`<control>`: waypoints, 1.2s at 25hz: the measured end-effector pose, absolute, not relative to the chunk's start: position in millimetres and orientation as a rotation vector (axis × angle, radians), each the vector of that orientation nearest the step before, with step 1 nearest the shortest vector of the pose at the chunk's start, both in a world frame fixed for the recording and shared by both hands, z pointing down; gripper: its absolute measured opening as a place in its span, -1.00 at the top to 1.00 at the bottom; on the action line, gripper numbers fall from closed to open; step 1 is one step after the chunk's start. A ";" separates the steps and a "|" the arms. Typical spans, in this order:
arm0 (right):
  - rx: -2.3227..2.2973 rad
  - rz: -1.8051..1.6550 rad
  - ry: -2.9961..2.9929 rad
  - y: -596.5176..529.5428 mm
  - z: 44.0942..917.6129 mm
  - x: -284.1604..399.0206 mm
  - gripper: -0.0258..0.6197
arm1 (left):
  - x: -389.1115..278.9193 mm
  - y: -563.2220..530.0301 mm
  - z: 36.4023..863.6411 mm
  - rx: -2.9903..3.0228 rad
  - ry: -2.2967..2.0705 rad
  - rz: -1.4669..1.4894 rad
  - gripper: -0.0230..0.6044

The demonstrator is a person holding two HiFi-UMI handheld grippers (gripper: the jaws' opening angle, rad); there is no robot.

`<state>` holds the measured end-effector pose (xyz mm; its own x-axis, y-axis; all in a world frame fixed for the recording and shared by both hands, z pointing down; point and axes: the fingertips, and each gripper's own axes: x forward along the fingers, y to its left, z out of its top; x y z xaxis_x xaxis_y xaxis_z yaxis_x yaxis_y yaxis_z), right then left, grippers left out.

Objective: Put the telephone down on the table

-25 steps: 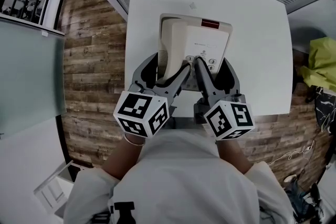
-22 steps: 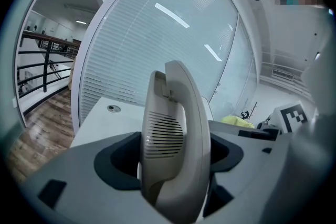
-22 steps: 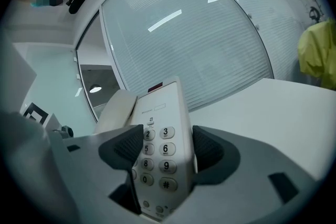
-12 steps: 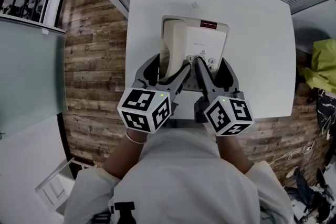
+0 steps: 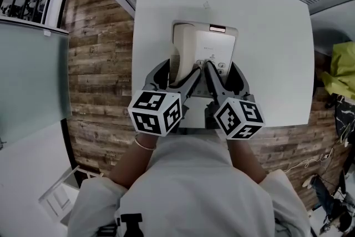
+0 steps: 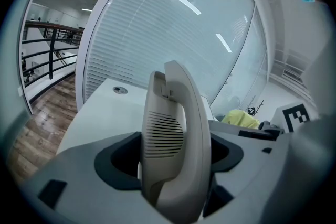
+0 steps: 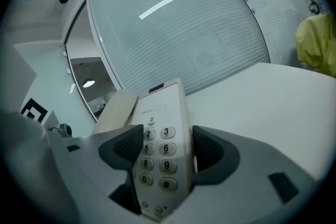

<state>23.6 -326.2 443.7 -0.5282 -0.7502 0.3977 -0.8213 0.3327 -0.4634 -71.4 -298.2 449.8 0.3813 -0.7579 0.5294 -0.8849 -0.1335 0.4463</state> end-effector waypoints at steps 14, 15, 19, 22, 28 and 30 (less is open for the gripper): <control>1.443 1.019 -2.390 -331.4 472.6 18.6 -0.03 | -75.9 -301.8 478.7 1.828 -1.372 0.266 -0.18; 1.440 1.025 -2.385 -332.0 474.4 18.0 -0.03 | -76.5 -302.2 480.4 1.822 -1.371 0.269 -0.18; 1.438 1.035 -2.374 -335.1 480.4 15.6 -0.03 | -78.9 -305.1 485.7 1.807 -1.368 0.280 -0.18; 1.432 1.040 -2.361 -337.3 485.0 15.2 -0.03 | -79.0 -306.8 490.4 1.788 -1.361 0.282 -0.18; 1.420 1.059 -2.346 -338.5 491.3 14.8 -0.03 | -79.0 -307.1 496.3 1.768 -1.359 0.293 -0.18; 1.419 1.064 -2.341 -338.5 493.0 15.0 -0.03 | -78.8 -307.2 498.0 1.765 -1.357 0.296 -0.18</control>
